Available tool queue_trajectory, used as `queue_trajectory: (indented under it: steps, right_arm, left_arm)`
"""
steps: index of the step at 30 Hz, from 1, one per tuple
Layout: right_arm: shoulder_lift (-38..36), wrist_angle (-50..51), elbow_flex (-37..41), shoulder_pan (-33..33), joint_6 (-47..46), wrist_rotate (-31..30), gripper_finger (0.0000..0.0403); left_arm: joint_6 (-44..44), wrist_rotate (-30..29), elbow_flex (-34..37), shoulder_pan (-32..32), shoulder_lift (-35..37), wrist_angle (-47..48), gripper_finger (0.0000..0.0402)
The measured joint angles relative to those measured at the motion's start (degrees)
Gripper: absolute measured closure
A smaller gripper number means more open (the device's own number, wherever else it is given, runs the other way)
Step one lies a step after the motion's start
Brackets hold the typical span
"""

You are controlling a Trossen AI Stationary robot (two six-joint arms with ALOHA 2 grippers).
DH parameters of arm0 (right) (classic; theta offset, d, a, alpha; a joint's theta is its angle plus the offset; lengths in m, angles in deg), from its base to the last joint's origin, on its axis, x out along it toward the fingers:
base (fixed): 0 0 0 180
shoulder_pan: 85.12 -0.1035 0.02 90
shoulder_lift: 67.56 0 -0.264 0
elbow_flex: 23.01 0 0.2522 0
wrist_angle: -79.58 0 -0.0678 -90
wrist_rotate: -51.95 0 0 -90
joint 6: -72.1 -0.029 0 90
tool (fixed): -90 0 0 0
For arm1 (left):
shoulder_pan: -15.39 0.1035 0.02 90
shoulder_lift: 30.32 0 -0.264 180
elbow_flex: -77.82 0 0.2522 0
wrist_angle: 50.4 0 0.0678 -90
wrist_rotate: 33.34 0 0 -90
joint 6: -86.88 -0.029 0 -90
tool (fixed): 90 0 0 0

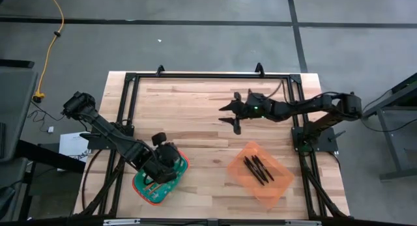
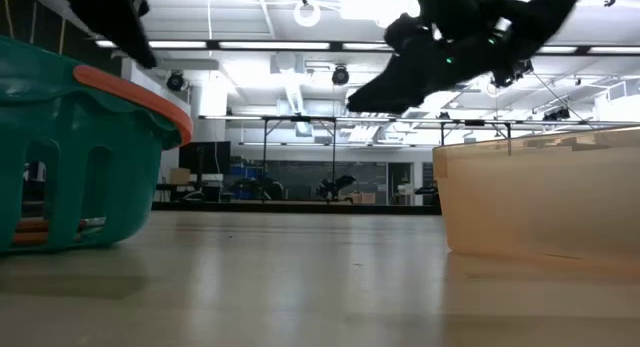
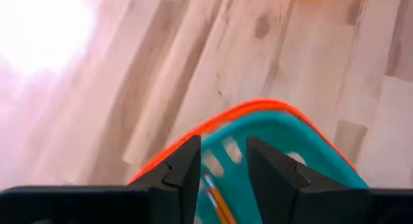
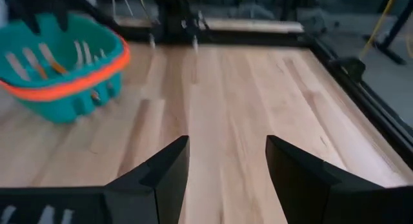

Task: Sort pens & pencils
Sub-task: Return to Home Position

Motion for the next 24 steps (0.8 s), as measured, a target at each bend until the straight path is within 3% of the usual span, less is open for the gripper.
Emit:
queue_trajectory:
  steps: [8,16,24]
  right_arm:
    - [-8.25,-18.91,14.14,1.75,-3.31,4.57,0.0206]
    - [-22.03,-20.22,22.75,3.22,-6.03,4.77,0.0206]
    - [-37.12,-19.53,30.62,6.2,-9.36,4.15,0.0206]
  left_arm:
    - [-8.53,-4.07,-0.04,1.9,3.4,-2.78,0.0308]
    - [-17.2,-6.5,-0.06,5.09,9.97,-4.21,0.0318]
    - [-21.6,-13.33,1.82,5.27,19.3,-3.91,0.0319]
